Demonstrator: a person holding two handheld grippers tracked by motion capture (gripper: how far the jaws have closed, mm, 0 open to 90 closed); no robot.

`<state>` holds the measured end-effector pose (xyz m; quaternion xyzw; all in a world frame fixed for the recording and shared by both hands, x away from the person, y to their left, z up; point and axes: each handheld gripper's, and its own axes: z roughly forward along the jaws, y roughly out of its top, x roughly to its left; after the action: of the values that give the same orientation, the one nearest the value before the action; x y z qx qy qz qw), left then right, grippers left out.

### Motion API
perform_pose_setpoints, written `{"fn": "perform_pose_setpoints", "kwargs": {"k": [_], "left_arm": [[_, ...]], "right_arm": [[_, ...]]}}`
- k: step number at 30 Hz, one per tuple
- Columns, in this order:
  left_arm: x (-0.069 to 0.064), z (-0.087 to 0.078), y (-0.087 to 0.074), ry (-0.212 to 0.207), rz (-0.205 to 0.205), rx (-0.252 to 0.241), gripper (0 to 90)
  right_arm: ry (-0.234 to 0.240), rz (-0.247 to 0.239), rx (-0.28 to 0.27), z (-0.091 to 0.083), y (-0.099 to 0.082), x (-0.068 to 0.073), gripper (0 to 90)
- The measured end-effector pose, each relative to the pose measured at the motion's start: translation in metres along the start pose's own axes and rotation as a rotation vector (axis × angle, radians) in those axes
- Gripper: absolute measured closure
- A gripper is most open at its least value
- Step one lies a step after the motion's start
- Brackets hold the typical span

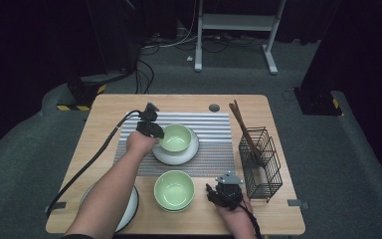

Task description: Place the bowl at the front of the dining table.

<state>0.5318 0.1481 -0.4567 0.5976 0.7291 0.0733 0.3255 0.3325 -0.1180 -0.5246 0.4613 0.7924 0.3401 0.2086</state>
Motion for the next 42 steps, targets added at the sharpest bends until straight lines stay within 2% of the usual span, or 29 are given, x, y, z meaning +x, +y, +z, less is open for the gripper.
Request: {"fn": "perform_pose_setpoints", "kwargs": {"k": [3, 4, 5, 6, 7, 8, 9, 10, 14, 17, 18, 21, 25, 29, 30, 31, 33, 36, 41, 42], "left_arm": [[0.001, 0.000, -0.001, 0.009, 0.027, -0.008, 83.8], [-0.001, 0.001, -0.001, 0.003, 0.005, -0.016, 83.6], [-0.001, 0.001, -0.001, 0.003, 0.005, -0.016, 82.6], [-0.001, 0.000, -0.002, -0.004, 0.025, -0.008, 79.8], [-0.002, -0.001, -0.003, -0.014, 0.019, -0.005, 76.8], [-0.002, -0.001, -0.003, -0.012, 0.039, -0.008, 74.9], [-0.004, -0.001, -0.004, -0.017, 0.025, -0.018, 73.1], [-0.004, -0.002, -0.005, -0.020, 0.045, -0.016, 71.0], [-0.007, -0.006, -0.009, -0.033, 0.066, -0.027, 63.7], [-0.008, -0.011, -0.012, -0.037, 0.088, -0.044, 58.3], [-0.007, -0.013, -0.013, -0.031, 0.106, -0.042, 57.1], [-0.008, -0.018, -0.013, -0.028, 0.097, -0.066, 55.5], [-0.008, -0.030, -0.011, -0.029, 0.110, -0.092, 51.6], [-0.005, -0.041, -0.011, -0.017, 0.124, -0.112, 43.2], [-0.006, -0.043, -0.011, -0.017, 0.109, -0.131, 41.8], [-0.004, -0.046, -0.012, -0.016, 0.127, -0.124, 40.5], [-0.003, -0.050, -0.013, -0.023, 0.120, -0.137, 37.3], [-0.001, -0.056, -0.017, -0.023, 0.158, -0.135, 34.2], [0.002, -0.067, -0.028, -0.055, 0.183, -0.146, 30.7], [0.003, -0.069, -0.030, -0.050, 0.196, -0.151, 30.2]], "right_arm": [[0.000, -0.002, 0.000, 0.000, 0.000, 0.000, 37.4], [0.000, -0.001, 0.001, 0.000, 0.000, 0.000, 37.4], [0.000, -0.002, 0.000, 0.000, 0.000, 0.000, 37.4], [0.000, 0.000, 0.000, 0.000, 0.000, 0.000, 37.4], [0.000, -0.001, 0.000, 0.000, 0.000, 0.000, 37.4], [0.000, -0.002, 0.000, 0.000, 0.000, 0.000, 37.4], [0.000, -0.002, 0.002, 0.000, 0.000, 0.000, 37.4], [0.000, -0.002, 0.001, 0.000, 0.000, 0.000, 37.4], [0.000, -0.001, -0.001, 0.000, 0.000, 0.000, 37.4], [0.000, -0.001, -0.001, 0.000, 0.000, 0.000, 37.4], [0.000, -0.002, -0.001, 0.000, 0.000, 0.000, 37.4], [0.000, -0.001, -0.001, 0.000, 0.000, 0.000, 37.4], [0.000, -0.001, 0.000, 0.000, 0.000, 0.000, 37.4], [0.000, -0.002, -0.001, 0.000, 0.000, 0.000, 37.4], [0.000, -0.002, -0.001, 0.000, 0.000, 0.000, 37.3], [0.000, -0.002, 0.000, 0.000, 0.000, 0.000, 37.3], [0.001, -0.001, -0.001, 0.000, 0.000, 0.000, 37.3], [0.001, -0.001, -0.001, 0.000, 0.000, 0.000, 37.2], [0.001, -0.002, 0.000, 0.000, 0.000, 0.000, 37.1], [0.002, -0.001, 0.000, 0.000, 0.000, 0.000, 37.0]]}}
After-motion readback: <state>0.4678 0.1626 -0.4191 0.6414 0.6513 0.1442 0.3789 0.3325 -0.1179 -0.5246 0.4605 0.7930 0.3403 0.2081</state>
